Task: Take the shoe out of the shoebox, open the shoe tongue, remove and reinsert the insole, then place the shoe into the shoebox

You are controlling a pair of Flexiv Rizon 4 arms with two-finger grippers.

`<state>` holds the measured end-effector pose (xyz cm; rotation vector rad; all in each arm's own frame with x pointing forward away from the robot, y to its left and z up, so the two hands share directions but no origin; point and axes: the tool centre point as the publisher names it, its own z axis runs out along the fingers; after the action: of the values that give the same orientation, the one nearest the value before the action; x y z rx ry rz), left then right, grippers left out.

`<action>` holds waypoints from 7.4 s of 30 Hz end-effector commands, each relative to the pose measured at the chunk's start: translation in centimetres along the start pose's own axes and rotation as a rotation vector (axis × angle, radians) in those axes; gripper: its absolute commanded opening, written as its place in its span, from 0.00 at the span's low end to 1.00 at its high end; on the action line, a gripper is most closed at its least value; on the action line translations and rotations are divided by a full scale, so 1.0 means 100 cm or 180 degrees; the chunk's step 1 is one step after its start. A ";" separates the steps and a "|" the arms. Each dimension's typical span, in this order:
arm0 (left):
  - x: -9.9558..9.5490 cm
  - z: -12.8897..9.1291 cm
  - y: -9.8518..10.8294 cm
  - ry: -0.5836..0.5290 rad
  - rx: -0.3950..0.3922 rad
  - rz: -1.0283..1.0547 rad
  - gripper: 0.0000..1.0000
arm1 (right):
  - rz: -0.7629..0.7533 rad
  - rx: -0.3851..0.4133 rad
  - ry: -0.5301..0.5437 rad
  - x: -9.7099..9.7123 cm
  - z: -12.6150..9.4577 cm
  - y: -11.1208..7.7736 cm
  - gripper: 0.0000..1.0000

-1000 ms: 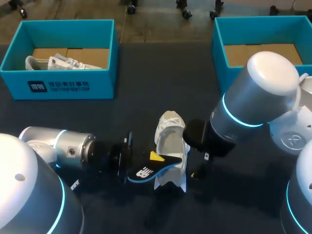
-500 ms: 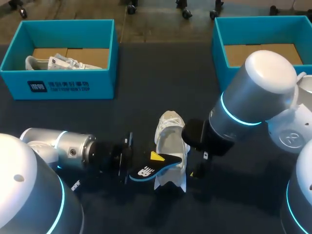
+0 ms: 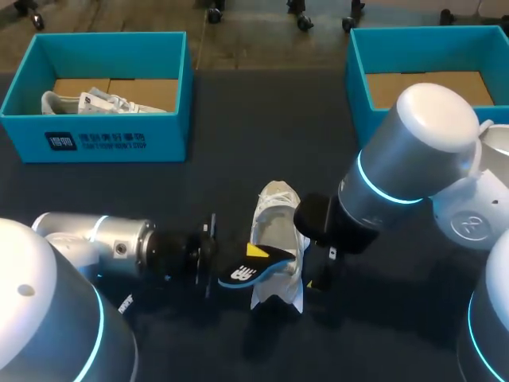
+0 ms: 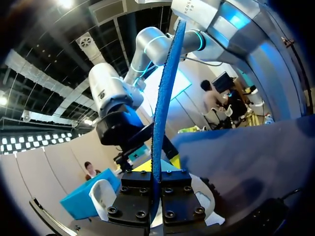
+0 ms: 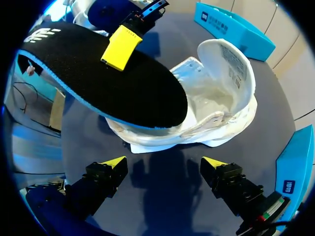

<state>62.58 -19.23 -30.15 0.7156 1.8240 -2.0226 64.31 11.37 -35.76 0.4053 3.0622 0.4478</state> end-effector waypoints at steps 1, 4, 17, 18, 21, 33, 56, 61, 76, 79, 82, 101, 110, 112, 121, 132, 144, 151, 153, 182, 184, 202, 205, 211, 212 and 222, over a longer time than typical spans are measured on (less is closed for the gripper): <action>-0.001 0.004 0.014 -0.0072 -0.0002 -0.0041 0.00 | 0.0004 -0.0002 -0.0011 0.001 0.002 0.000 1.00; -0.003 0.004 0.023 -0.0100 -0.0048 -0.0089 0.00 | 0.0004 -0.0002 -0.0011 0.001 0.002 0.000 1.00; -0.005 0.012 0.041 -0.0041 -0.0230 -0.0047 0.00 | 0.0004 -0.0002 -0.0011 0.001 0.002 0.000 1.00; -0.004 0.012 0.039 -0.0019 -0.0215 -0.0055 0.00 | 0.0004 -0.0002 -0.0011 0.001 0.002 0.000 1.00; -0.004 0.009 0.035 0.0003 -0.0222 -0.0033 0.00 | 0.0004 -0.0002 -0.0011 0.001 0.002 0.000 1.00; -0.005 0.000 0.012 0.0003 -0.0150 0.0097 0.29 | 0.0004 -0.0002 -0.0011 0.001 0.002 0.000 1.00; -0.003 0.023 0.014 0.0247 -0.0526 0.0297 0.00 | 0.0004 -0.0002 -0.0011 0.001 0.002 0.000 1.00; -0.001 0.021 0.027 0.0199 -0.0419 0.0262 0.00 | 0.0004 -0.0002 -0.0011 0.001 0.002 0.000 1.00; -0.003 0.019 0.056 0.0165 -0.0655 0.0320 0.00 | 0.0004 -0.0002 -0.0011 0.001 0.002 0.000 1.00; -0.003 0.019 0.057 0.0152 -0.0666 0.0315 0.00 | 0.0004 -0.0002 -0.0011 0.001 0.002 0.000 1.00; -0.002 0.017 0.050 0.0146 -0.0641 0.0303 0.29 | 0.0004 -0.0002 -0.0011 0.001 0.002 0.000 1.00; 0.002 0.025 0.019 0.0223 -0.0503 0.0779 0.00 | 0.0004 -0.0002 -0.0011 0.001 0.002 0.000 1.00; 0.004 0.027 0.045 0.0354 -0.0457 0.1029 0.00 | 0.0004 -0.0002 -0.0011 0.001 0.002 0.000 1.00; 0.003 0.027 0.051 0.0367 -0.0479 0.1059 0.00 | 0.0004 -0.0002 -0.0011 0.001 0.002 0.000 1.00; -0.007 0.023 0.065 0.0270 -0.0596 0.1099 0.00 | 0.0004 -0.0002 -0.0011 0.001 0.002 0.000 1.00; -0.010 0.013 0.035 0.0109 -0.0526 0.1059 0.63 | 0.0004 -0.0002 -0.0011 0.001 0.002 0.000 1.00; -0.008 0.014 0.014 0.0016 -0.0456 0.1074 0.15 | 0.0004 -0.0002 -0.0011 0.001 0.002 0.000 1.00; -0.005 0.022 0.017 0.0059 -0.0519 0.1243 0.00 | 0.0004 -0.0002 -0.0011 0.001 0.002 0.000 1.00; -0.005 0.022 0.023 0.0073 -0.0569 0.1284 0.00 | 0.0004 -0.0002 -0.0011 0.001 0.002 0.000 1.00; -0.008 0.031 0.028 0.0141 -0.0748 0.1267 0.33 | 0.0004 -0.0002 -0.0011 0.001 0.002 0.000 1.00; -0.009 0.034 0.027 0.0155 -0.0738 0.1286 0.20 | 0.0004 -0.0002 -0.0011 0.001 0.002 0.000 1.00; -0.014 0.032 0.070 0.0178 -0.0914 0.1249 0.00 | 0.0004 -0.0002 -0.0011 0.001 0.002 0.000 1.00; -0.015 0.031 0.067 0.0160 -0.0873 0.1227 0.00 | 0.0004 -0.0002 -0.0011 0.001 0.002 0.000 1.00; -0.017 0.030 0.055 0.0155 -0.0819 0.1203 0.35 | 0.0004 -0.0002 -0.0011 0.001 0.002 0.000 1.00; -0.017 0.030 0.052 0.0154 -0.0813 0.1203 0.36 | 0.0004 -0.0002 -0.0011 0.001 0.002 0.000 1.00; -0.013 0.031 0.031 0.0193 -0.0721 0.1261 0.23 | 0.0004 -0.0002 -0.0011 0.001 0.002 0.000 1.00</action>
<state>65.23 -23.45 -32.04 0.9837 1.7388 -1.5354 64.31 11.36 -35.75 0.4054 3.0616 0.4477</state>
